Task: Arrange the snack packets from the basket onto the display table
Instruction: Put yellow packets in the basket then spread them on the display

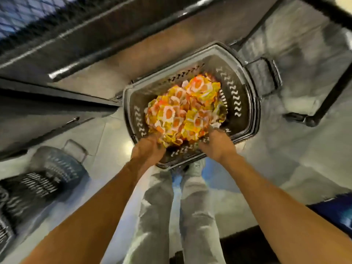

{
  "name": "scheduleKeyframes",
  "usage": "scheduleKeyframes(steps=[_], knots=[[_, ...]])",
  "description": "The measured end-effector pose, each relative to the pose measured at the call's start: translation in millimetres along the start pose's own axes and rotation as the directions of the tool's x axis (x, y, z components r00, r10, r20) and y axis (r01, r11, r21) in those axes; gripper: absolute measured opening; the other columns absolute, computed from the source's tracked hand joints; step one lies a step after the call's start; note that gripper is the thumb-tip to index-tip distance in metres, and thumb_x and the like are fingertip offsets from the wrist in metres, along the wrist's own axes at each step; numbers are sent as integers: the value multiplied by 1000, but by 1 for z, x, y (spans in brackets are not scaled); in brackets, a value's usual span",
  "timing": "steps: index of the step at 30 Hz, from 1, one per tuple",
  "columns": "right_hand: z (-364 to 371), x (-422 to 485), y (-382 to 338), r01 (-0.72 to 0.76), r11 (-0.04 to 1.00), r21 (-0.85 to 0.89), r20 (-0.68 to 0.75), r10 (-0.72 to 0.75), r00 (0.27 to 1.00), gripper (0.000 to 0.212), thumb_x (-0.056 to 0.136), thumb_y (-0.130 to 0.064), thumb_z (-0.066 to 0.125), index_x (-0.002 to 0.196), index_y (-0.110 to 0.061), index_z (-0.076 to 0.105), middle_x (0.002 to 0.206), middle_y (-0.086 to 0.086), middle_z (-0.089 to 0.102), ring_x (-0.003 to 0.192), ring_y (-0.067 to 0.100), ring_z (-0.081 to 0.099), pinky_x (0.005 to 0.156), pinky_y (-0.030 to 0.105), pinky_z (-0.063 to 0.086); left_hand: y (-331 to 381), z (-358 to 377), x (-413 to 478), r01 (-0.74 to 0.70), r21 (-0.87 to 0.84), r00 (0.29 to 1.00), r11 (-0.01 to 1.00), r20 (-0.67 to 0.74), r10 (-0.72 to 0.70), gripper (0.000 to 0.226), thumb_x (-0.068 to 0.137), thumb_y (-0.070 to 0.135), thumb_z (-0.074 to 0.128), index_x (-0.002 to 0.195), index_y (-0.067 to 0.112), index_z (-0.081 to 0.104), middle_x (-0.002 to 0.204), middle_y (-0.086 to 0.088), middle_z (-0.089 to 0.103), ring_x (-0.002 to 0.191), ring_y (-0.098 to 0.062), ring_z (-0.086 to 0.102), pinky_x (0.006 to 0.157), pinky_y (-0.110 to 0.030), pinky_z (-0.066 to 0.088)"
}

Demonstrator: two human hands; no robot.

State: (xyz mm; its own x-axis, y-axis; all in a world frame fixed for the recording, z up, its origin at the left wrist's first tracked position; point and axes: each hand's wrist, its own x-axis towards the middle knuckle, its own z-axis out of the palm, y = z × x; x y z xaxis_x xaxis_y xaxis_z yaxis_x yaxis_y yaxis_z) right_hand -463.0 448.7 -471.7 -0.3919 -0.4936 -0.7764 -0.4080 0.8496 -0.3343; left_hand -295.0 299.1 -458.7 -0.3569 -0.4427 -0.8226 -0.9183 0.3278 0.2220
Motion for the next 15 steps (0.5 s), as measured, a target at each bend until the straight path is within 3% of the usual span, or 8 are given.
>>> scheduleKeyframes(steps=[3, 6, 8, 10, 13, 15], knots=[[30, 61, 16, -73, 996, 55, 4, 73, 997, 63, 91, -46, 63, 141, -12, 44, 123, 17, 60, 110, 37, 60, 86, 41, 53, -4, 26, 60, 46, -4, 998, 999, 33, -46, 59, 96, 41, 54, 147, 17, 38, 148, -13, 44, 133, -33, 44, 106, -37, 37], [57, 120, 28, -113, 983, 147, -25, 118, 993, 81, 87, -49, 68, 152, -17, 30, 143, 15, 48, 126, 36, 52, 98, 46, 49, -12, 48, 118, -18, -53, 993, 998, -120, 11, 106, 70, 85, 44, 152, 18, 31, 157, -11, 31, 144, -32, 30, 114, -40, 33], [72, 154, 35, -98, 980, 175, -91, 115, 989, 92, 86, -50, 70, 156, -16, 21, 155, 14, 32, 141, 35, 35, 110, 46, 38, -17, 60, 156, -113, -66, 972, 991, -212, 96, 110, 69, 78, 51, 156, 18, 20, 161, -10, 21, 148, -32, 18, 118, -44, 26], [86, 182, 44, -68, 992, 104, -125, 81, 989, 96, 86, -51, 69, 157, -12, 17, 161, 14, 20, 148, 35, 19, 116, 49, 27, -17, 67, 188, -130, -85, 956, 988, -274, 102, 115, 65, 73, 63, 157, 20, 16, 159, -13, 23, 146, -35, 22, 117, -46, 26], [105, 211, 54, -112, 987, 117, -140, 128, 982, 103, 78, -55, 76, 157, -29, 15, 159, 15, 20, 146, 39, 18, 115, 50, 27, -12, 80, 217, -63, -27, 949, 998, -310, 51, 117, 60, 76, 68, 154, 33, 13, 155, -11, 26, 142, -36, 24, 113, -56, 26], [114, 224, 61, -134, 985, 106, -173, 151, 973, 103, 67, -61, 81, 151, -39, 26, 153, 13, 27, 141, 39, 24, 110, 49, 29, -12, 88, 227, -9, 40, 923, 999, -385, 23, 107, 61, 72, 72, 149, 32, 24, 147, -11, 34, 136, -36, 30, 107, -60, 32]])
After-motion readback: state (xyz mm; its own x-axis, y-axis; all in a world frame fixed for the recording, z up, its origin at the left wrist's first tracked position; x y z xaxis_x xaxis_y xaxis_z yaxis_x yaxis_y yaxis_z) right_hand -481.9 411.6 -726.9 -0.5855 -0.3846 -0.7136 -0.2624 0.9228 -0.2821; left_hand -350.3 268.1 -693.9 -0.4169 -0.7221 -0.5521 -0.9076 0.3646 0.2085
